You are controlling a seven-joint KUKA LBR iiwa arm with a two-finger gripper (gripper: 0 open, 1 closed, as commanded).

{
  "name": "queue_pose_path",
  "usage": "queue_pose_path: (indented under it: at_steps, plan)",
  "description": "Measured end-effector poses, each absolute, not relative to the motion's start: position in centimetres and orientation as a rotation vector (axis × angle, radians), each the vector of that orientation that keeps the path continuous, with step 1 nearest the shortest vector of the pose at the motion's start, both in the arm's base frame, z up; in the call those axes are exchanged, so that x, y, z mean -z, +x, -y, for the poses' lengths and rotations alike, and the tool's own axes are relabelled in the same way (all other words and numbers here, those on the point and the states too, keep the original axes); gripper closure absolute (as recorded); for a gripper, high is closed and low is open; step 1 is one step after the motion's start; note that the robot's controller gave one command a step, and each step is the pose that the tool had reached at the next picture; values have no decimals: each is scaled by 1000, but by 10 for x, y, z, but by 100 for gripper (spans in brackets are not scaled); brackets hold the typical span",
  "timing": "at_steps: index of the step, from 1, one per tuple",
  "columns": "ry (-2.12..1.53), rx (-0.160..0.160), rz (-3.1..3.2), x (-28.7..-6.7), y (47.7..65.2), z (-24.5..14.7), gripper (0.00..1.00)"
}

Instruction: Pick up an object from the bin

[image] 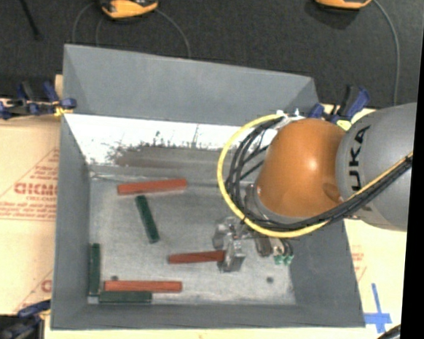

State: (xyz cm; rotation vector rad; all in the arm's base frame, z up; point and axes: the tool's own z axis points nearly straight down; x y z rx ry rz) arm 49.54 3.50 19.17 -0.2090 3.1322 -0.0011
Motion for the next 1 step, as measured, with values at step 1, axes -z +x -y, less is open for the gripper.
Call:
queue_pose_path:
  at_steps: [1]
  plan:
    - [-254, 1, -3133, -239, 521, -21, 100]
